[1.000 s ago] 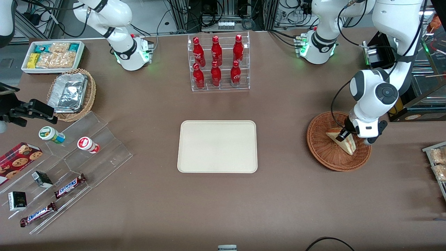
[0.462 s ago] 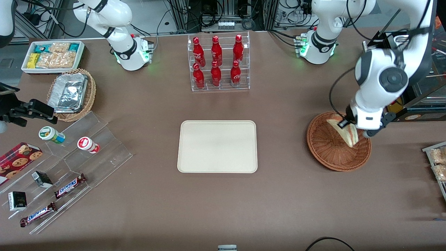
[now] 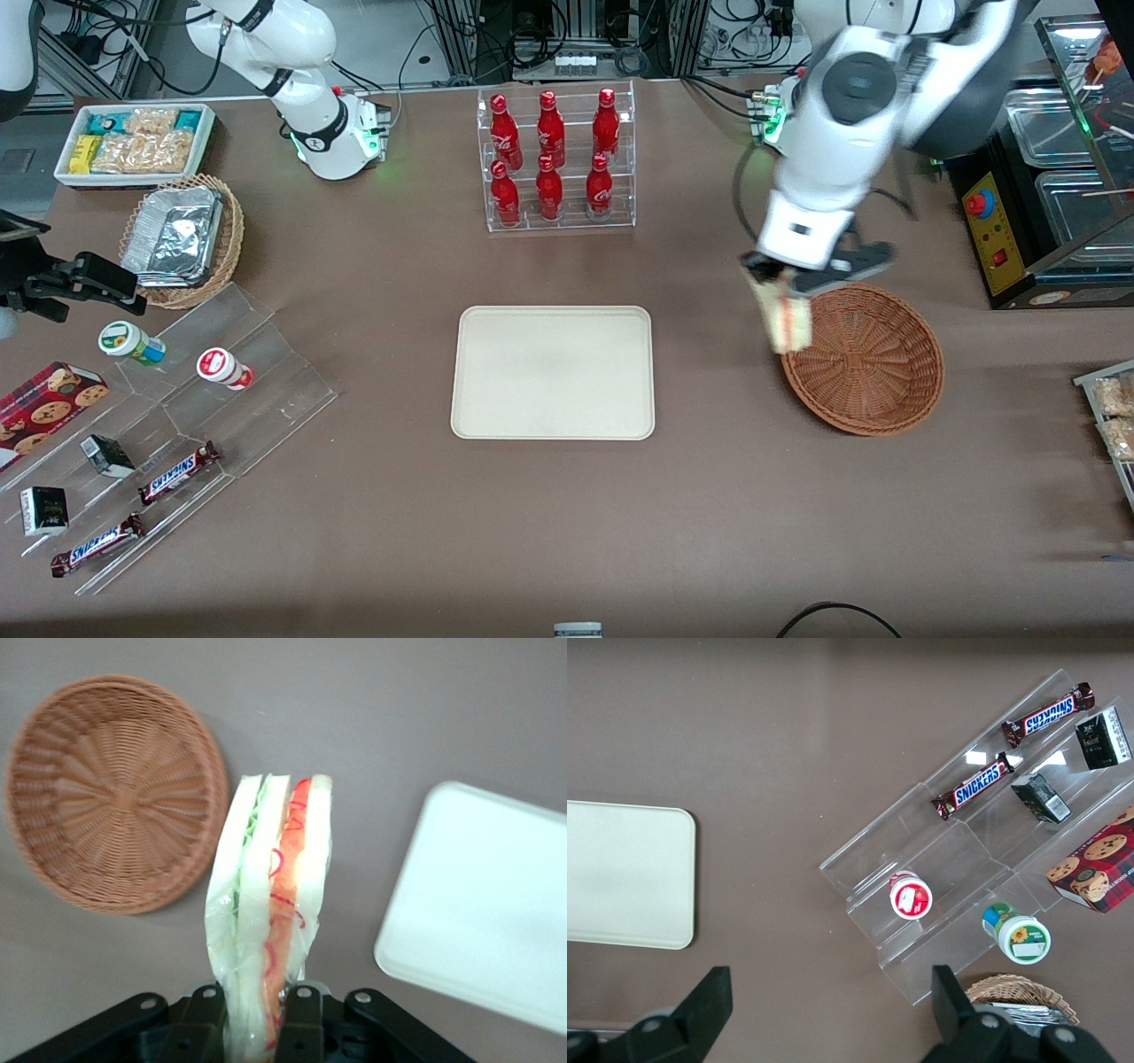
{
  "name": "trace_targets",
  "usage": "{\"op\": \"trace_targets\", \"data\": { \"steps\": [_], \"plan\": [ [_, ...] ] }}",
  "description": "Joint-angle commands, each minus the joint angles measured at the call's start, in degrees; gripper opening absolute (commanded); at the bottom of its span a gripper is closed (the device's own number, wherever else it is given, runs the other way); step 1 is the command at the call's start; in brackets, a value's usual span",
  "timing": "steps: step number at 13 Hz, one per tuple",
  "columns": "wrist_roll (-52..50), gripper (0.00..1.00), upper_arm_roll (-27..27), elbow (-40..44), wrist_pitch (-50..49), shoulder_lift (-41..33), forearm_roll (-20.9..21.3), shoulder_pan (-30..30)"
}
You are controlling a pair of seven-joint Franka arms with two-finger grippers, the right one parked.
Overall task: Place sandwich from basket to tray
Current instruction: 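Lift the sandwich out of the basket and carry it over the tray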
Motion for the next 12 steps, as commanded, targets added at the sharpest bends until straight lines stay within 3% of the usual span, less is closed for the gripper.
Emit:
{"op": "trace_targets", "data": {
  "steps": [1,7,12],
  "plan": [
    [-1.29,0.04,0.88,5.91,2.44,7.93,-0.09,-7.34],
    [-7.45,0.04,0.97,6.36,19.22,20.5,0.61,-13.95],
    [-10.53,0.04,1.15,13.81,21.53,30.79,1.22,-15.71]
  ]
}}
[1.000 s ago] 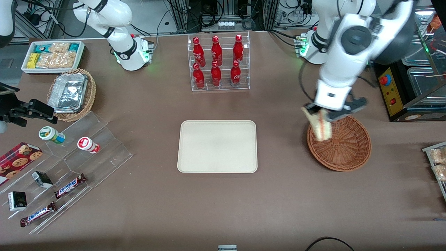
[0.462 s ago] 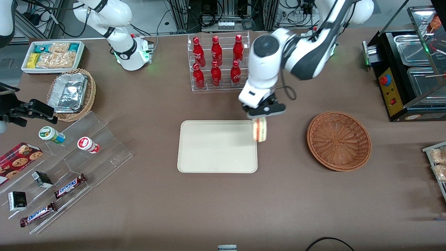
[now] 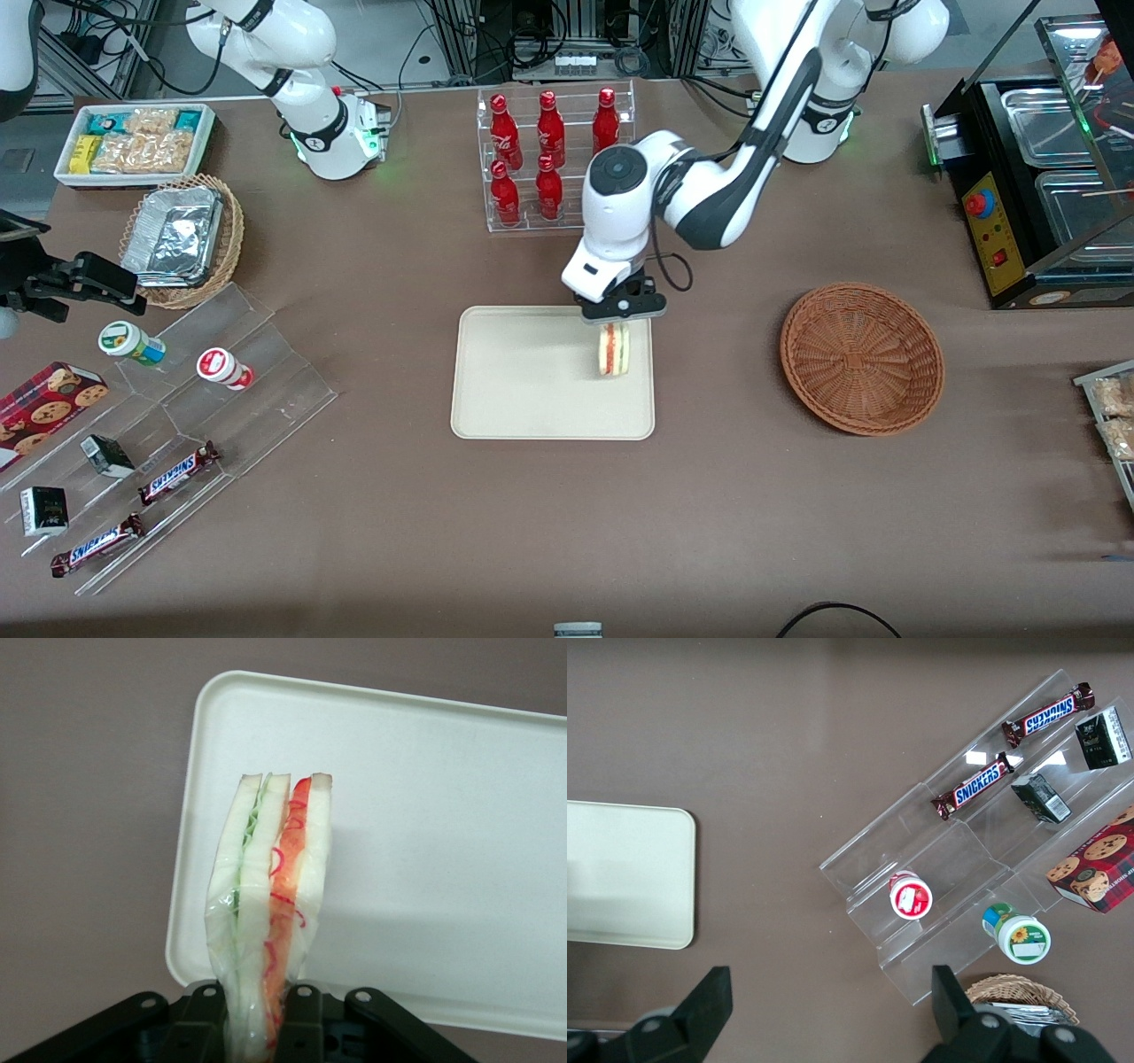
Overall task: Place sandwich from basket to tray
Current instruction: 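Lower the sandwich onto the tray and open the left gripper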
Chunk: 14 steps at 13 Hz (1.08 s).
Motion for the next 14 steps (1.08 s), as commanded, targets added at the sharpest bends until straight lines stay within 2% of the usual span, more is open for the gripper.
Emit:
{"op": "trace_targets", "data": {
  "steps": [1,4,7,13,14],
  "plan": [
    [-2.27,0.04,1.04,6.96,-0.53,5.89,1.14,-1.07],
    [-4.11,0.04,1.12,7.32,2.36,8.26,3.6,-1.07],
    [-7.63,0.05,1.21,7.15,4.92,9.85,7.99,-0.89],
    [-7.81,0.1,1.47,6.97,10.27,13.19,8.61,-0.63],
    [-7.81,0.17,1.47,6.97,10.37,13.37,9.14,-0.54]
  ]
}}
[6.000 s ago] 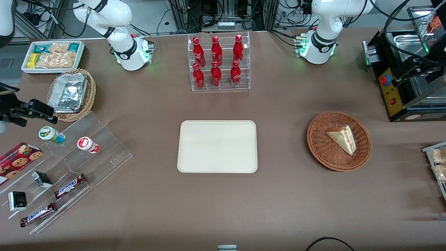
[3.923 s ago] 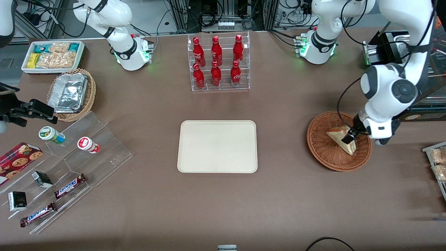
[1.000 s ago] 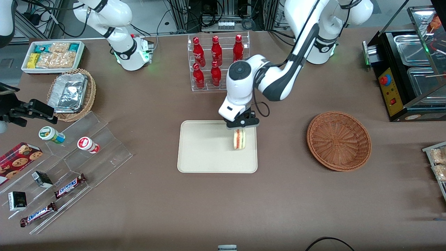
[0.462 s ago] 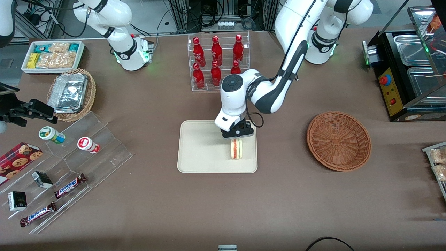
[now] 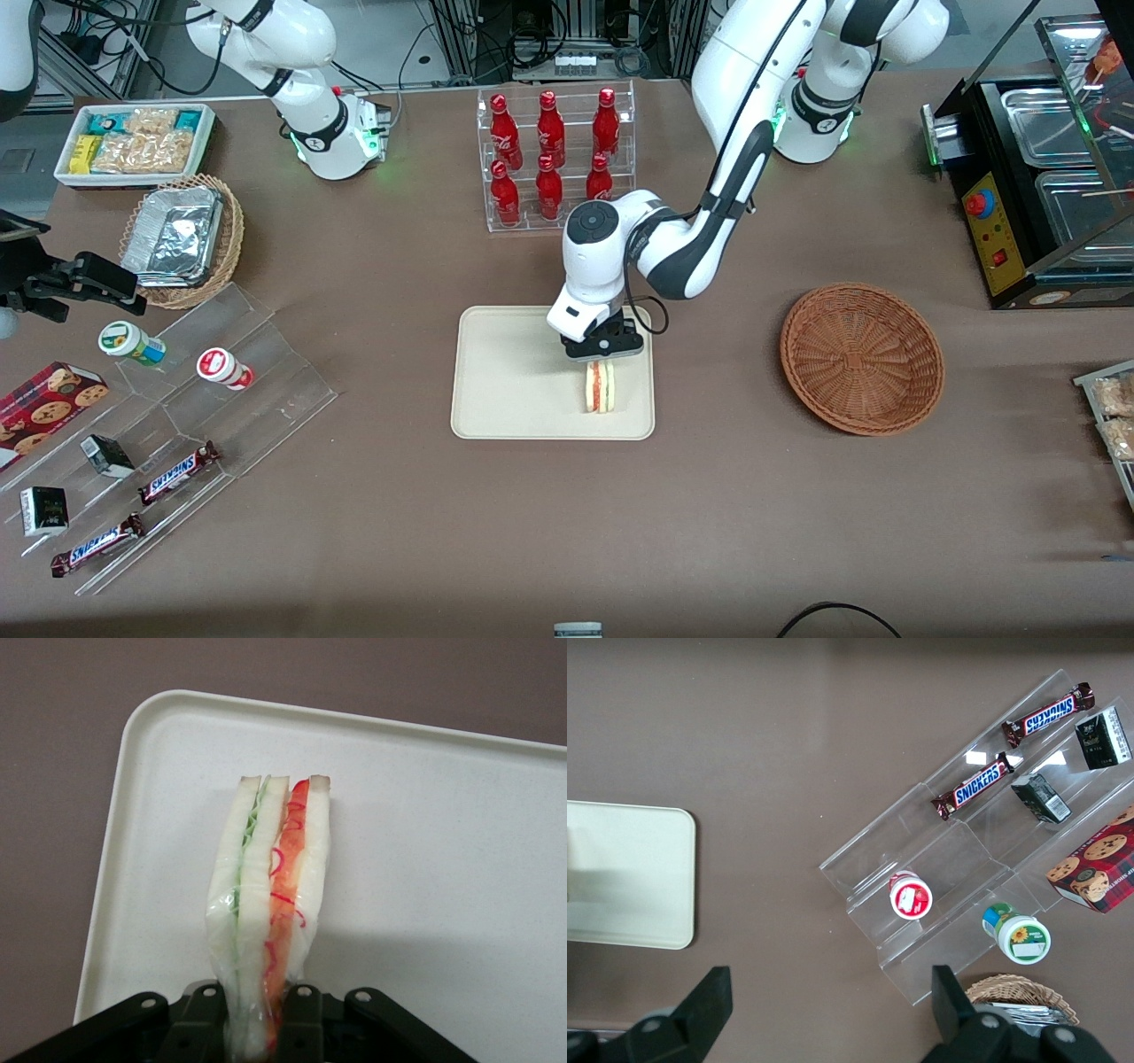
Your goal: Place sandwich from basket to tray
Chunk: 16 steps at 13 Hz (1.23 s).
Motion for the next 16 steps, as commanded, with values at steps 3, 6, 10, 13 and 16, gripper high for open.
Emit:
{"op": "trace_targets", "data": {
  "steps": [3,6,10,13,16],
  "plan": [
    [-1.2,1.0,0.69,1.37,0.8,0.89,2.15,-0.24],
    [-1.64,1.0,0.6,1.46,-1.56,-2.26,1.98,0.37],
    [-3.65,1.0,0.69,1.63,-13.85,-12.53,-0.13,1.77],
    [-3.75,1.0,0.6,1.63,-23.35,-20.53,-0.49,3.97],
    [-2.18,1.0,0.6,1.63,-29.33,-27.39,-1.97,8.7]
  ]
}}
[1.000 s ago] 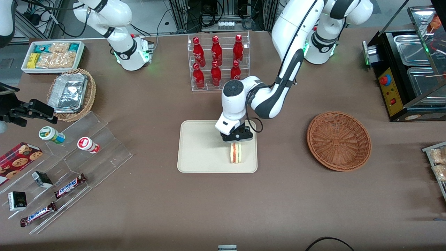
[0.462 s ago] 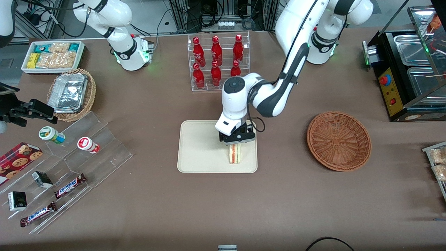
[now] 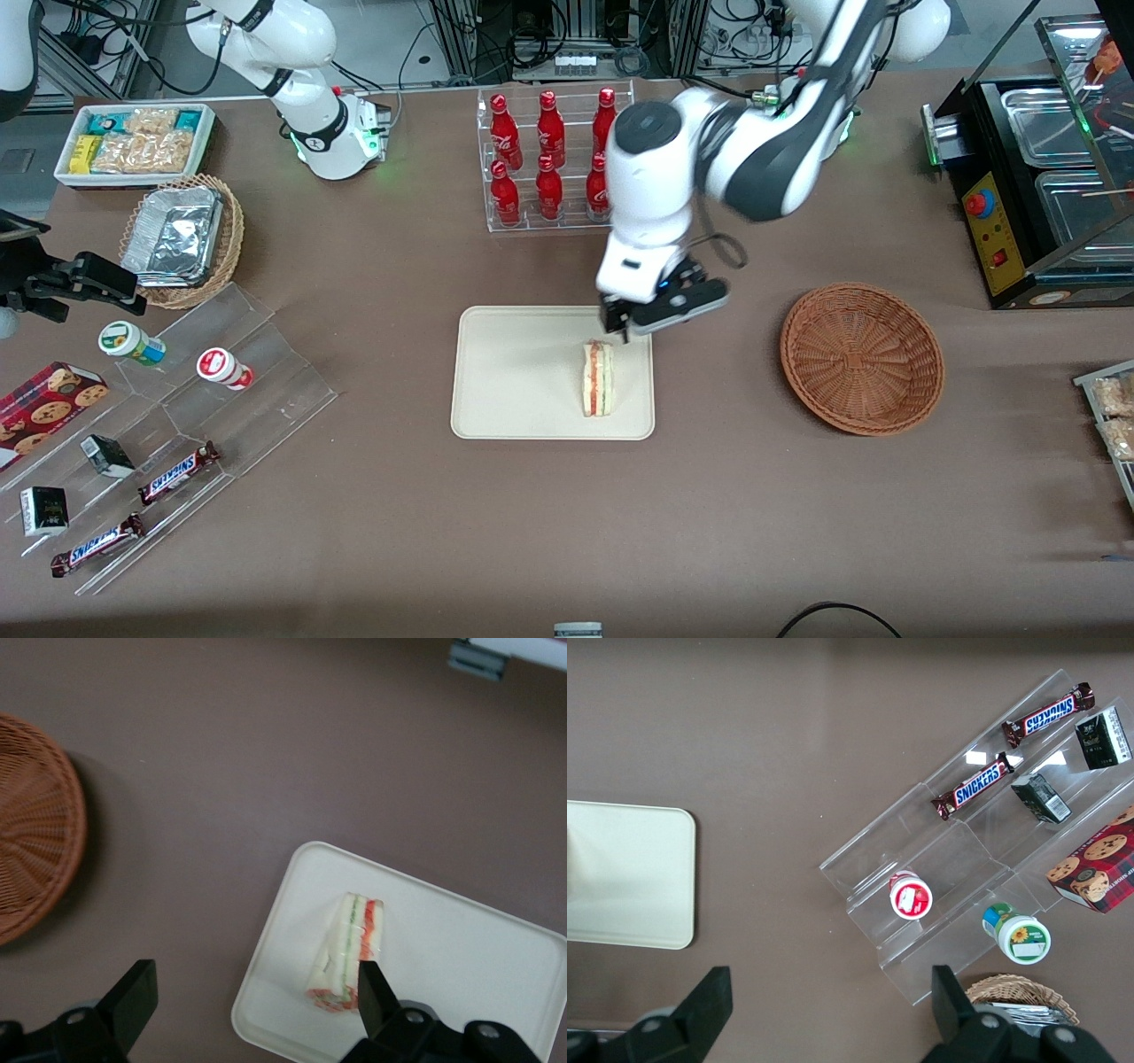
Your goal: Place sandwich from basket to tray
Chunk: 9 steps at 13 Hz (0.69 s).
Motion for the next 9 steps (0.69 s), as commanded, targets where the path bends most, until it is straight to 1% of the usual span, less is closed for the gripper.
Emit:
{"op": "trace_targets", "data": {
  "steps": [1,4,9],
  "plan": [
    [3.17,1.0,-0.36,-1.77,-3.98,-6.06,-1.86,4.19],
    [12.74,1.0,-0.36,-1.94,-10.4,-10.29,-3.35,10.16],
    [33.12,1.0,-0.36,-1.77,-17.26,-16.0,-9.76,21.76]
  ]
}}
